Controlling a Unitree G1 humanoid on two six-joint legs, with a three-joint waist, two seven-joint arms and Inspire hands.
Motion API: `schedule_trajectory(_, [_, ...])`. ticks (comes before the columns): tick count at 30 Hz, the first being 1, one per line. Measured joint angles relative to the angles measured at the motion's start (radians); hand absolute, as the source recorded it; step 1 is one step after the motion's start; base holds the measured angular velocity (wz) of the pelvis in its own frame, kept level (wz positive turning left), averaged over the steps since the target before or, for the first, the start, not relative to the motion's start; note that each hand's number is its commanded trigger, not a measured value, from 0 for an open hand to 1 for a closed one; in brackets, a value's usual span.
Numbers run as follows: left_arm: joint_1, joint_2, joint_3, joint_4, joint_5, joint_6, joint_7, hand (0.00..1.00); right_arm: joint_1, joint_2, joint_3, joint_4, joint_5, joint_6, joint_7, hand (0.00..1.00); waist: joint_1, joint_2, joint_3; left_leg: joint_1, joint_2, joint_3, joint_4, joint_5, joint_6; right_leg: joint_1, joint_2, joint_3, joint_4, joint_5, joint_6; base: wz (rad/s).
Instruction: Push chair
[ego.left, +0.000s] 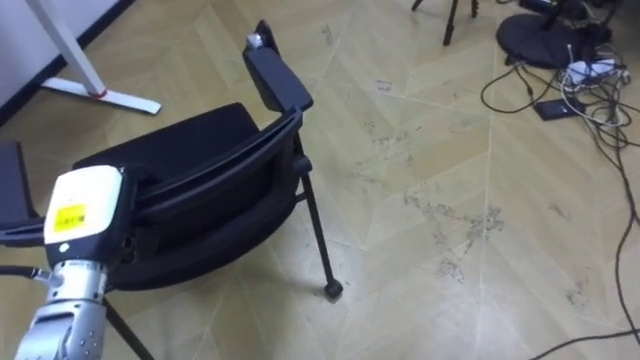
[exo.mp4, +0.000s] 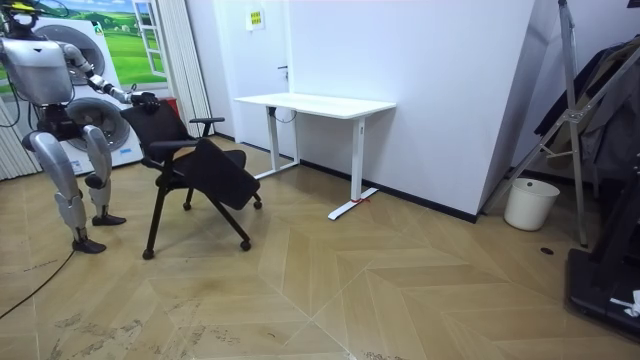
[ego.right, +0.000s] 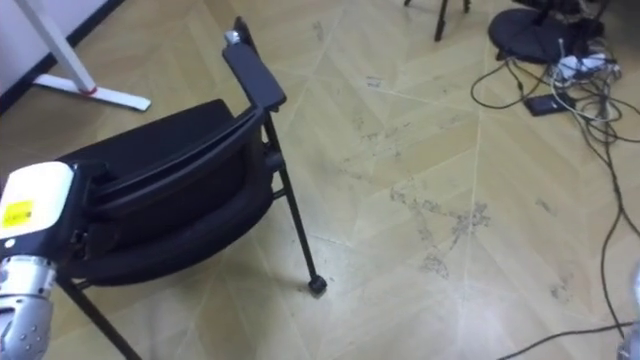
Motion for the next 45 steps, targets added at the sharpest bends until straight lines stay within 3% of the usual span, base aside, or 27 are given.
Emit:
schedule_trajectory(3, [-0.012, 0.000, -0.012, -0.001, 0.006, 0.003, -0.005, 1.00, -0.026, -0.028, 0.070, 0.002, -0.062, 0.005, 0.070, 0.00, 0.022, -0.005, 0.0022, 0.009, 0.001, -0.010, -0.004, 0.000, 0.000, 0.008, 0.001, -0.003, -0.001, 0.000, 0.000, 0.00])
schedule_trajectory(7, [-0.030, 0.004, -0.031, -0.014, 0.007, 0.005, -0.022, 1.00, -0.035, -0.097, 0.191, 0.010, -0.133, 0.014, 0.174, 0.00, 0.049, -0.020, 0.0045, 0.015, 0.003, -0.019, -0.004, 0.000, 0.000, 0.033, 0.002, -0.010, -0.034, 0.003, -0.002, 0.02])
schedule_trajectory(12, [-0.039, 0.006, -0.036, -0.051, 0.038, -0.008, -0.057, 1.00, -0.045, -0.110, 0.273, 0.010, -0.194, 0.026, 0.280, 0.00, 0.090, -0.032, 0.0008, 0.011, 0.008, -0.022, 0.000, 0.000, 0.000, 0.036, 0.002, -0.025, -0.036, 0.004, -0.002, 0.04])
schedule_trajectory(14, [-0.043, 0.006, -0.038, -0.051, 0.050, -0.016, -0.060, 1.00, -0.056, -0.123, 0.312, 0.017, -0.207, 0.031, 0.310, 0.00, 0.098, -0.051, 0.0049, -0.010, 0.006, -0.022, 0.056, -0.001, 0.000, 0.055, -0.018, 0.008, -0.047, 0.005, -0.005, 0.15])
schedule_trajectory(15, [-0.058, 0.005, -0.046, -0.049, 0.060, -0.017, -0.060, 1.00, -0.073, -0.125, 0.335, 0.032, -0.224, 0.035, 0.331, 0.00, 0.104, -0.075, 0.0113, -0.054, -0.001, -0.057, 0.086, -0.013, 0.009, 0.061, -0.037, 0.057, -0.052, 0.006, -0.003, 0.44])
schedule_trajectory(16, [-0.092, 0.006, -0.068, -0.044, 0.071, -0.020, -0.066, 1.00, -0.088, -0.127, 0.336, 0.053, -0.230, 0.035, 0.355, 0.00, 0.105, -0.079, 0.0140, -0.109, -0.004, -0.079, 0.046, -0.001, 0.030, 0.053, -0.041, 0.075, -0.051, 0.007, 0.005, 0.39])
schedule_trajectory(17, [-0.100, 0.004, -0.076, -0.041, 0.079, -0.024, -0.066, 1.00, -0.092, -0.123, 0.341, 0.062, -0.234, 0.040, 0.369, 0.00, 0.114, -0.086, 0.0067, -0.109, -0.008, -0.069, 0.053, 0.012, 0.025, 0.048, -0.043, 0.074, -0.052, 0.005, 0.013, 0.29])
schedule_trajectory(19, [-0.115, 0.005, -0.094, -0.039, 0.097, -0.040, -0.067, 1.00, -0.105, -0.136, 0.351, 0.063, -0.279, 0.038, 0.420, 0.00, 0.155, -0.086, 0.0071, -0.094, -0.013, -0.073, 0.054, 0.016, 0.028, 0.061, -0.037, 0.021, -0.074, 0.018, 0.016, -0.14])
schedule_trajectory(21, [-0.115, 0.010, -0.097, -0.025, 0.097, -0.054, -0.067, 1.00, -0.113, -0.151, 0.369, 0.066, -0.301, 0.030, 0.430, 0.00, 0.164, -0.079, 0.0103, -0.070, -0.020, -0.109, 0.042, 0.016, 0.029, 0.091, -0.037, -0.016, -0.089, 0.024, 0.009, 0.03])
schedule_trajectory(23, [-0.114, 0.012, -0.097, -0.017, 0.097, -0.063, -0.069, 1.00, -0.113, -0.156, 0.382, 0.067, -0.308, 0.029, 0.435, 0.00, 0.171, -0.071, 0.0121, -0.046, -0.019, -0.132, 0.025, 0.016, 0.028, 0.116, -0.034, -0.027, -0.102, 0.024, 0.009, 0.14])
schedule_trajectory(25, [-0.115, 0.014, -0.097, -0.017, 0.095, -0.069, -0.071, 1.00, -0.115, -0.162, 0.399, 0.075, -0.308, 0.029, 0.459, 0.00, 0.189, -0.069, 0.0120, -0.035, -0.020, -0.135, 0.015, 0.017, 0.028, 0.131, -0.033, -0.031, -0.119, 0.024, 0.010, 0.00])
schedule_trajectory(29, [-0.115, 0.015, -0.098, -0.017, 0.095, -0.076, -0.072, 1.00, -0.149, -0.176, 0.451, 0.101, -0.308, 0.032, 0.519, 0.00, 0.192, -0.069, 0.0117, -0.020, -0.019, -0.138, -0.003, 0.020, 0.027, 0.141, -0.032, -0.053, -0.118, 0.024, 0.010, 0.05])
schedule_trajectory(33, [-0.116, 0.027, -0.101, -0.020, 0.090, -0.082, -0.084, 1.00, -0.213, -0.194, 0.516, 0.101, -0.318, 0.033, 0.587, 0.00, 0.192, -0.074, 0.0088, -0.008, -0.023, -0.172, -0.005, 0.020, 0.027, 0.155, -0.035, -0.063, -0.117, 0.024, 0.010, 0.06])
schedule_trajectory(37, [-0.121, 0.043, -0.103, -0.021, 0.087, -0.086, -0.098, 1.00, -0.276, -0.235, 0.578, 0.098, -0.329, 0.033, 0.646, 0.00, 0.188, -0.086, 0.0007, -0.003, -0.023, -0.199, -0.002, 0.020, 0.027, 0.164, -0.035, -0.081, -0.109, 0.024, 0.009, 0.12])
schedule_trajectory(39, [-0.122, 0.052, -0.103, -0.019, 0.087, -0.087, -0.106, 1.00, -0.293, -0.247, 0.612, 0.098, -0.329, 0.033, 0.670, 0.00, 0.189, -0.096, 0.0036, -0.011, -0.027, -0.210, 0.034, 0.020, 0.027, 0.176, -0.046, -0.074, -0.100, 0.025, 0.008, 0.17])
schedule_trajectory(40, [-0.127, 0.058, -0.108, -0.014, 0.086, -0.087, -0.116, 1.00, -0.290, -0.247, 0.630, 0.098, -0.326, 0.033, 0.684, 0.00, 0.188, -0.129, 0.0143, -0.066, -0.047, -0.206, 0.143, 0.010, 0.031, 0.204, -0.085, -0.020, -0.115, 0.025, 0.008, 0.33])
schedule_trajectory(41, [-0.132, 0.058, -0.116, -0.009, 0.084, -0.088, -0.116, 1.00, -0.288, -0.250, 0.637, 0.099, -0.323, 0.033, 0.689, 0.00, 0.189, -0.142, 0.0138, -0.094, -0.053, -0.214, 0.154, 0.004, 0.040, 0.210, -0.101, 0.023, -0.125, 0.024, 0.009, 0.49])
schedule_trajectory(42, [-0.165, 0.057, -0.143, -0.009, 0.082, -0.093, -0.117, 1.00, -0.291, -0.267, 0.634, 0.098, -0.322, 0.031, 0.692, 0.00, 0.184, -0.135, 0.0160, -0.148, -0.048, -0.212, 0.040, 0.048, 0.046, 0.204, -0.103, 0.043, -0.127, 0.020, 0.016, 0.22])
schedule_trajectory(43, [-0.182, 0.057, -0.168, -0.011, 0.083, -0.101, -0.116, 1.00, -0.286, -0.261, 0.640, 0.109, -0.332, 0.033, 0.703, 0.00, 0.205, -0.152, 0.0082, -0.149, -0.063, -0.165, 0.048, 0.077, 0.067, 0.184, -0.115, 0.036, -0.118, 0.007, 0.038, 0.11])
schedule_trajectory(45, [-0.184, 0.061, -0.178, -0.011, 0.083, -0.108, -0.116, 1.00, -0.282, -0.264, 0.646, 0.108, -0.369, 0.018, 0.728, 0.00, 0.222, -0.136, 0.0166, -0.142, -0.063, -0.188, 0.057, 0.077, 0.067, 0.172, -0.091, 0.007, -0.126, 0.000, 0.038, -0.20])
